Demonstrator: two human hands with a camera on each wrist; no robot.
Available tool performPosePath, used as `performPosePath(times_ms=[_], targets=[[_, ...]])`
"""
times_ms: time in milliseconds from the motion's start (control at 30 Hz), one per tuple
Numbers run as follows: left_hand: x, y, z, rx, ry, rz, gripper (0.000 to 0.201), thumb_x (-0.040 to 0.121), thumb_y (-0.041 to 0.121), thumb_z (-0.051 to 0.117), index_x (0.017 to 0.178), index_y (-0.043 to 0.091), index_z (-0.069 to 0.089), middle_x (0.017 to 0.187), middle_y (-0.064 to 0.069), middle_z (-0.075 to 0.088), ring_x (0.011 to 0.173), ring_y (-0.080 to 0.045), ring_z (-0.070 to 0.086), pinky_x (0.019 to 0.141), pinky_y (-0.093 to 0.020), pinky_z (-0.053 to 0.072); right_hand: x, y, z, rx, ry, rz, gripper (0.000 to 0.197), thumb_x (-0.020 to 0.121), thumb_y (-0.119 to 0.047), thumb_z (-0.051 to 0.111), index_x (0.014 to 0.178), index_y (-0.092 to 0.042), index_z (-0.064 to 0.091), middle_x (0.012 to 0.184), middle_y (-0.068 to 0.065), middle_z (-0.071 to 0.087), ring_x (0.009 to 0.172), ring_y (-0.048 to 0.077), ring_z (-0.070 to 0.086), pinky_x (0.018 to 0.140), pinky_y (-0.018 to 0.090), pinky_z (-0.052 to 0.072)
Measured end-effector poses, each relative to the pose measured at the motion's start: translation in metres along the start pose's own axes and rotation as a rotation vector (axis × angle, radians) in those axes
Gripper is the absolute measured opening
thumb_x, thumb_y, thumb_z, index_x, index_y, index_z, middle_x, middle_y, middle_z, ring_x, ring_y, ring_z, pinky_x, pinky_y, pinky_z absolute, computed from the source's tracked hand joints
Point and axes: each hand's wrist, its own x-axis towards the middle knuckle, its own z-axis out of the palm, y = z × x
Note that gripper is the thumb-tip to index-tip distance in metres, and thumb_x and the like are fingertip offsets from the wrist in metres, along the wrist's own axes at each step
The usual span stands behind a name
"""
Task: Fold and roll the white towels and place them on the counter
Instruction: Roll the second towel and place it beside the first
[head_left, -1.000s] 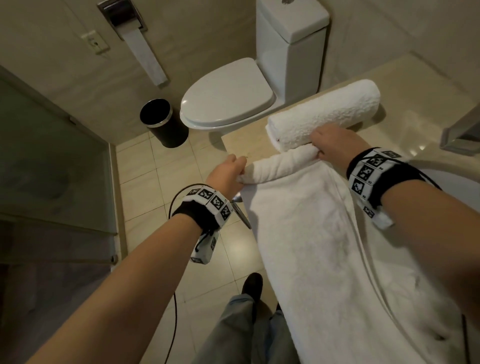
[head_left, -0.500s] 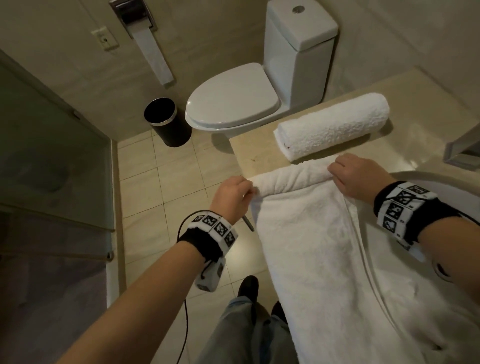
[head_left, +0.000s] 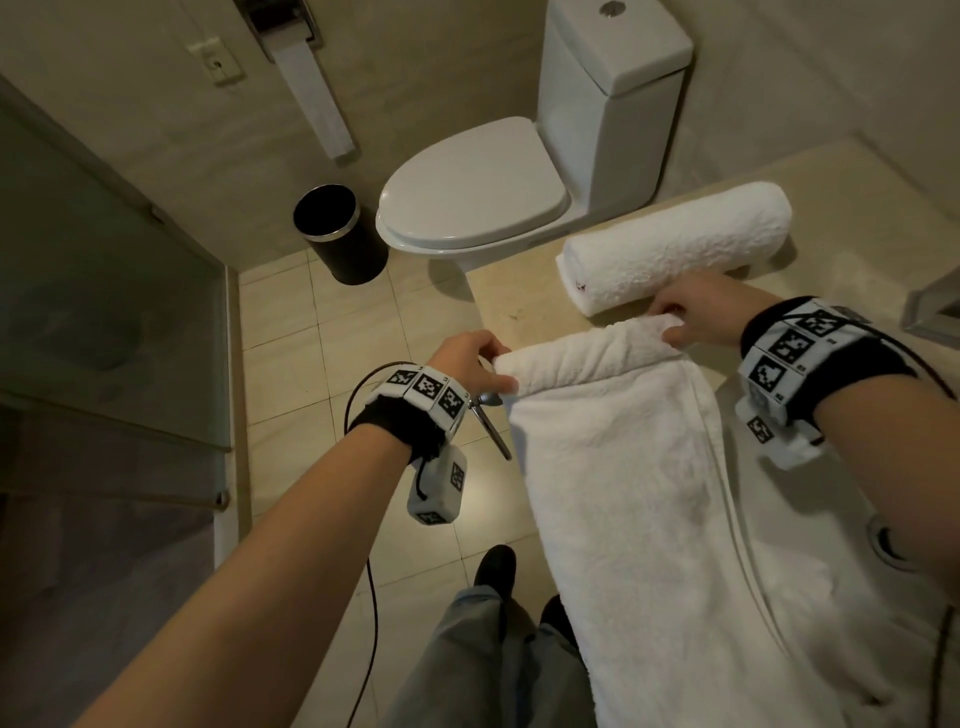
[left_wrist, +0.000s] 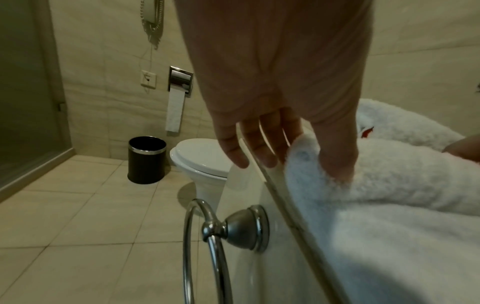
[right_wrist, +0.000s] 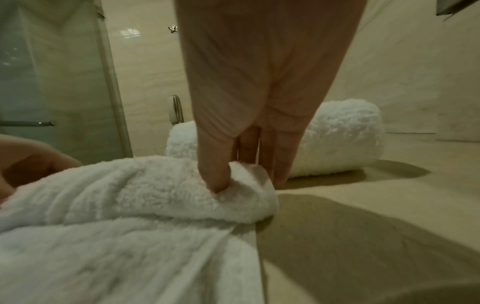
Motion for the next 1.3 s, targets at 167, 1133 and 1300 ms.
performPosePath(times_ms=[167, 1133, 1300], targets=[[-0.005, -0.002, 0.007, 0.005, 0.07, 0.09, 0.035, 0.071, 0.012, 0.078, 0.101, 0.009, 0.06, 0.081, 0.01, 0.05, 0.059, 0.001, 0.042, 0.049, -0.008, 0.035, -0.014, 0.001, 0.017, -0.012, 0.081, -0.028, 0.019, 0.076, -0.01, 0.069, 0.085, -0.01, 0.052, 0.093, 0.004, 0.05, 0.09, 0.025, 0.05, 0.071, 0.031, 0.035], [-0.025, -0.008, 0.023, -0.079, -0.053, 0.19, 0.035, 0.07, 0.008, 0.074, 0.067, 0.022, 0.042, 0.07, 0.003, 0.047, 0.062, -0.011, 0.039, 0.056, -0.019, 0.033, -0.046, -0.011, 0.012, -0.08, 0.005, 0.019, 0.043, 0.086, -0.017, 0.065, 0.128, -0.013, 0.055, 0.126, 0.008, 0.059, 0.114, 0.026, 0.054, 0.092, 0.032, 0.041], [-0.024, -0.008, 0.02, -0.298, -0.13, 0.093, 0.027, 0.078, 0.004, 0.069, 0.064, 0.02, 0.052, 0.064, 0.006, 0.053, 0.061, -0.012, 0.045, 0.07, -0.03, 0.044, -0.041, -0.007, 0.018, -0.1, -0.012, 0.028, 0.032, 0.078, -0.019, 0.068, 0.11, -0.019, 0.063, 0.109, 0.008, 0.06, 0.102, 0.026, 0.053, 0.085, 0.035, 0.045]])
